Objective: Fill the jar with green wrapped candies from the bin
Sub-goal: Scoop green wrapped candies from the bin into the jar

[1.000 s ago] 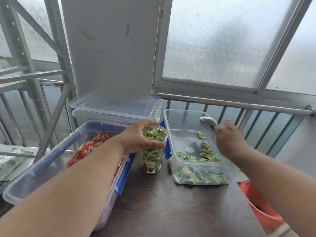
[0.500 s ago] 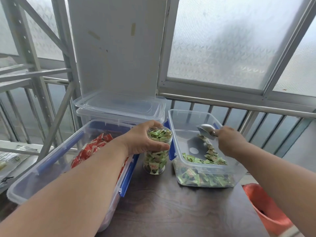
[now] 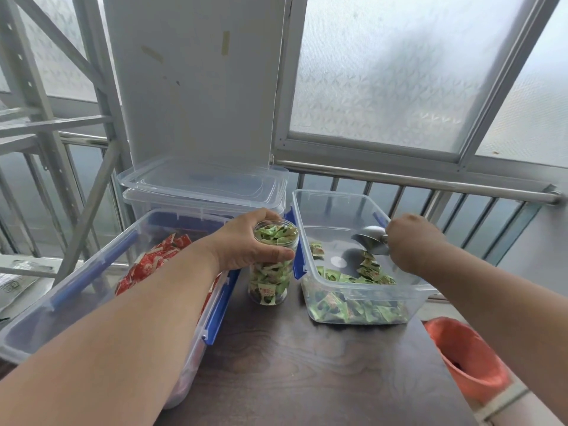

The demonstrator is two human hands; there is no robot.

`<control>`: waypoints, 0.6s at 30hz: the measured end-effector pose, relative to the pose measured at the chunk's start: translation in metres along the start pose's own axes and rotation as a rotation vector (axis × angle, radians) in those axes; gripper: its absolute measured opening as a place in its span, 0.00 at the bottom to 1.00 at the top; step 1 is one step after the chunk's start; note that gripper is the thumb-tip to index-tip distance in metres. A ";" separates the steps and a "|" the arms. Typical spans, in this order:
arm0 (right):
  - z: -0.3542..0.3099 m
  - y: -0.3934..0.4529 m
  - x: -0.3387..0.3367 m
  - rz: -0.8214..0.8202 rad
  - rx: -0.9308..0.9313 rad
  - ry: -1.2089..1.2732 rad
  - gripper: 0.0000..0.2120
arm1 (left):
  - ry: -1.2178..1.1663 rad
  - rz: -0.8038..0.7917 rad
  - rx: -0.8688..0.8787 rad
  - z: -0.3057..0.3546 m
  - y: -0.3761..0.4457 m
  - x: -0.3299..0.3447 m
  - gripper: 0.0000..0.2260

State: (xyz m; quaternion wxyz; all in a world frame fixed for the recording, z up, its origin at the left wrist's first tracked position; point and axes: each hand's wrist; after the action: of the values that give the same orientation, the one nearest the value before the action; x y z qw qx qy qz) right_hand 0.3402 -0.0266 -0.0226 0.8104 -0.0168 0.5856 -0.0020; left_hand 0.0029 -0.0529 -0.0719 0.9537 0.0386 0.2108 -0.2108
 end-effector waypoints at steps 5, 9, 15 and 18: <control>-0.006 -0.003 -0.014 -0.072 -0.083 0.083 0.16 | 0.011 0.000 0.006 -0.002 0.001 -0.001 0.33; -0.007 0.003 -0.011 0.002 -0.029 0.134 0.12 | 0.009 0.002 0.010 -0.001 0.001 0.000 0.37; -0.015 0.009 0.001 0.034 -0.124 0.168 0.13 | 0.009 -0.004 0.000 -0.001 -0.001 -0.002 0.32; -0.020 0.011 0.010 0.037 -0.289 0.184 0.17 | 0.006 -0.006 0.008 -0.002 -0.001 -0.001 0.36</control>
State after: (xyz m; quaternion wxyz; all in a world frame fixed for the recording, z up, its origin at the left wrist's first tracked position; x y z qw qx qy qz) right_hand 0.3245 -0.0160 -0.0383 0.7425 -0.1219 0.6517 0.0954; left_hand 0.0013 -0.0530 -0.0729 0.9523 0.0425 0.2129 -0.2143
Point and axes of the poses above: each hand's wrist, its own y-axis towards the middle knuckle, its own x-axis out of the palm, z = x × y, and after that the axes turned 11 degrees about -z, right-handed
